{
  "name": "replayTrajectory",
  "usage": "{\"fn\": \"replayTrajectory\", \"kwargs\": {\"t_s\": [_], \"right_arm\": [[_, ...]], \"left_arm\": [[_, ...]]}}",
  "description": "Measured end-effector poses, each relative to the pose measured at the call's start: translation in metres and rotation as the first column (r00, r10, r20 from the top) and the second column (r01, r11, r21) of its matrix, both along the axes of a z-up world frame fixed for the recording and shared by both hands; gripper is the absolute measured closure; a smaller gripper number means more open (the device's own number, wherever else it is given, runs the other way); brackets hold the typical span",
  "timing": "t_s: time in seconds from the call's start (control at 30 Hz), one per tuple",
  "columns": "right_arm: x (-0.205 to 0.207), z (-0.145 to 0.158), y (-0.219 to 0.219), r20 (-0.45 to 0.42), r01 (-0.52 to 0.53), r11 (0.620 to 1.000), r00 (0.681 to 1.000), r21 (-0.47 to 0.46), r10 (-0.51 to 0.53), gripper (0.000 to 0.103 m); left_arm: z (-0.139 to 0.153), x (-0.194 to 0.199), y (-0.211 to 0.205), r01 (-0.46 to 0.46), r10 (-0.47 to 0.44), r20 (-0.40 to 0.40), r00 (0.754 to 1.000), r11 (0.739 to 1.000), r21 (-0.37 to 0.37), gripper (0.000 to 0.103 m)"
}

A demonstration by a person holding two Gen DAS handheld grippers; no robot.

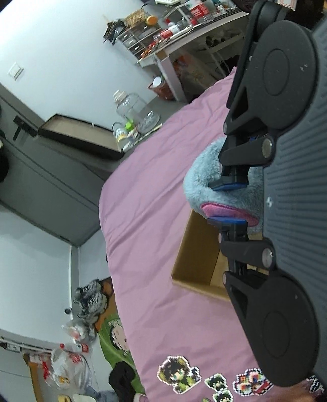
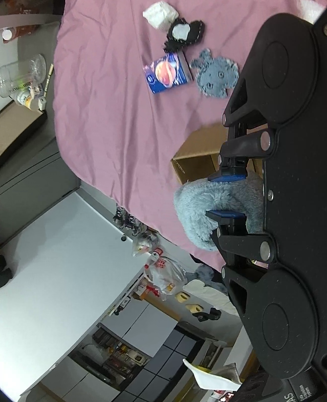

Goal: Organize soft objects
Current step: 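Carry the grey plush with the left gripper over the cardboard box, then open the left gripper to drop the grey plush into the box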

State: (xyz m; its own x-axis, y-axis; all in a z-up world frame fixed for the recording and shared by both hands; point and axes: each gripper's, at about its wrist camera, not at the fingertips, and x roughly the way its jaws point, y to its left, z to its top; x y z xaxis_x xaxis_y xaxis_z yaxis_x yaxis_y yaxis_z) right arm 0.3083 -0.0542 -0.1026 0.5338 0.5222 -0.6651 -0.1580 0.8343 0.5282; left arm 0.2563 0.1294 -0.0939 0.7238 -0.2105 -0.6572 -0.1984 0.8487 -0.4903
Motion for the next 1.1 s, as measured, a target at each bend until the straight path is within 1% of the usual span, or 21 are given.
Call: {"fn": "replayTrajectory", "kwargs": {"t_s": [0.3, 0.37, 0.5, 0.63, 0.7, 0.73, 0.77, 0.8, 0.83, 0.87, 0.93, 1.0, 1.03, 1.1], "right_arm": [[0.019, -0.028, 0.025, -0.081, -0.005, 1.000, 0.997, 0.016, 0.006, 0.080], [0.020, -0.033, 0.030, -0.093, -0.006, 1.000, 0.996, 0.016, 0.008, 0.079], [0.024, -0.042, 0.035, -0.132, -0.002, 0.999, 0.991, 0.034, 0.007, 0.077], [0.027, -0.048, 0.041, -0.164, -0.002, 0.999, 0.986, 0.036, 0.008, 0.074], [0.027, -0.048, 0.041, -0.165, -0.003, 0.999, 0.986, 0.036, 0.009, 0.072], [0.027, -0.048, 0.041, -0.171, -0.004, 0.999, 0.985, 0.048, 0.013, 0.069], [0.026, -0.048, 0.039, -0.174, -0.005, 0.998, 0.985, 0.059, 0.016, 0.068], [0.024, -0.047, 0.036, -0.172, -0.006, 0.998, 0.985, 0.060, 0.016, 0.066], [0.023, -0.045, 0.034, -0.166, -0.008, 0.998, 0.986, 0.058, 0.018, 0.062], [0.022, -0.042, 0.031, -0.162, -0.006, 0.999, 0.987, 0.054, 0.015, 0.053], [0.016, -0.036, 0.021, -0.147, 0.009, 0.999, 0.989, 0.047, -0.002, 0.046], [0.012, -0.030, 0.011, -0.144, 0.019, 0.998, 0.990, 0.061, -0.010, 0.046], [0.010, -0.027, 0.006, -0.141, 0.024, 0.997, 0.990, 0.069, -0.014, 0.046], [0.005, -0.020, -0.003, -0.123, 0.025, 0.997, 0.992, 0.071, -0.016, 0.046]], "left_arm": [[-0.023, 0.011, 0.024, -0.069, 0.069, -0.068, 0.995, 0.998, 0.004, 0.083], [-0.028, 0.011, 0.029, -0.084, 0.083, -0.088, 0.993, 0.996, -0.003, 0.083], [-0.035, 0.013, 0.035, -0.105, 0.106, -0.113, 0.988, 0.994, 0.012, 0.083], [-0.044, 0.013, 0.041, -0.144, 0.140, -0.153, 0.978, 0.990, -0.012, 0.083], [-0.044, 0.012, 0.043, -0.152, 0.149, -0.146, 0.978, 0.988, -0.011, 0.083], [-0.042, 0.011, 0.043, -0.152, 0.151, -0.141, 0.978, 0.988, 0.004, 0.082], [-0.041, 0.010, 0.042, -0.149, 0.150, -0.140, 0.979, 0.989, 0.017, 0.082], [-0.040, 0.009, 0.041, -0.145, 0.146, -0.141, 0.979, 0.989, 0.019, 0.079], [-0.040, 0.009, 0.041, -0.144, 0.144, -0.143, 0.979, 0.989, 0.009, 0.079], [-0.038, 0.008, 0.040, -0.141, 0.140, -0.145, 0.979, 0.990, 0.002, 0.078], [-0.033, 0.007, 0.036, -0.134, 0.135, -0.143, 0.981, 0.991, 0.014, 0.074], [-0.023, 0.005, 0.031, -0.122, 0.124, -0.123, 0.985, 0.992, 0.027, 0.064], [-0.020, 0.005, 0.029, -0.118, 0.121, -0.111, 0.986, 0.993, 0.032, 0.062], [-0.011, 0.002, 0.024, -0.108, 0.112, -0.091, 0.990, 0.993, 0.049, 0.053]]}}
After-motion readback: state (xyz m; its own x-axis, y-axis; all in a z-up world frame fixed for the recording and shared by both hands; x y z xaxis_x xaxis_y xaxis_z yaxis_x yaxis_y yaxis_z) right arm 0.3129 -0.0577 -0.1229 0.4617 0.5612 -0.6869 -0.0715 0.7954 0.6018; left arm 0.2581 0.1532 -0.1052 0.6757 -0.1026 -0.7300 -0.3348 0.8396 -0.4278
